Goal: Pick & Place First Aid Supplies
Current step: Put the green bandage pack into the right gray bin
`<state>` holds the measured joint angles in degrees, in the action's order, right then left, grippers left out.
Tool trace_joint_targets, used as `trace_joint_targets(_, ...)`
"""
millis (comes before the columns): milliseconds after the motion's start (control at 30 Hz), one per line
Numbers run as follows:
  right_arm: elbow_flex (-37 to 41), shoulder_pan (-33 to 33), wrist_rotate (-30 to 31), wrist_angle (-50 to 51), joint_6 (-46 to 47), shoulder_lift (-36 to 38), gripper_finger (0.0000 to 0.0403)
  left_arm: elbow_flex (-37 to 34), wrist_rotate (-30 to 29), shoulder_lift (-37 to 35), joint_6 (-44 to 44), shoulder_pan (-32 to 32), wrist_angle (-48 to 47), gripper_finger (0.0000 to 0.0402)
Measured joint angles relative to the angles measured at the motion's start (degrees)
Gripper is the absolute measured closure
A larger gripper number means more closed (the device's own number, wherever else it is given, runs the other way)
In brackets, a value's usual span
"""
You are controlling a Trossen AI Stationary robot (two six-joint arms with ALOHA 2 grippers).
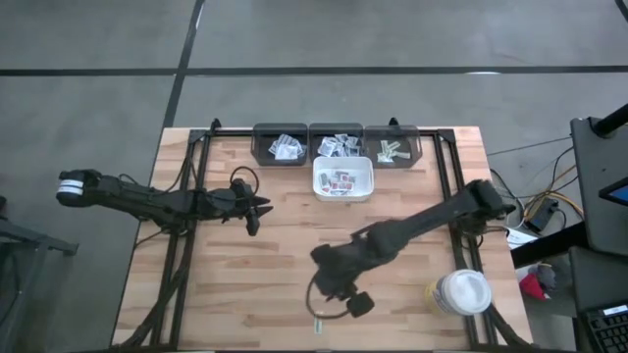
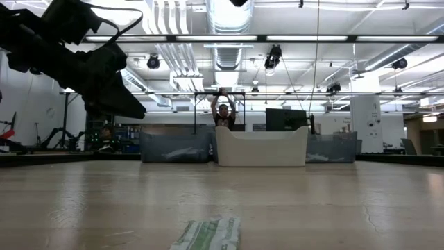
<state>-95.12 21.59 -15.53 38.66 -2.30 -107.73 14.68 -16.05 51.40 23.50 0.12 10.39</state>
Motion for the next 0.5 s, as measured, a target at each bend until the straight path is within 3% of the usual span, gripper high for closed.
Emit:
trace_joint_targets(267,-12.4,1.7,-2.4,10.3,-2.7,-13.5,0.0323,0.0,0.0,0.0,-1.2,0.0,-0.4,0.0278)
trace_joint_targets(500,-23.2,2.7,-3.0,18.5,-5.4,-24.2,0.0303,0.0,0.0,0.0,-3.8,0.0,-0.7,0.0278)
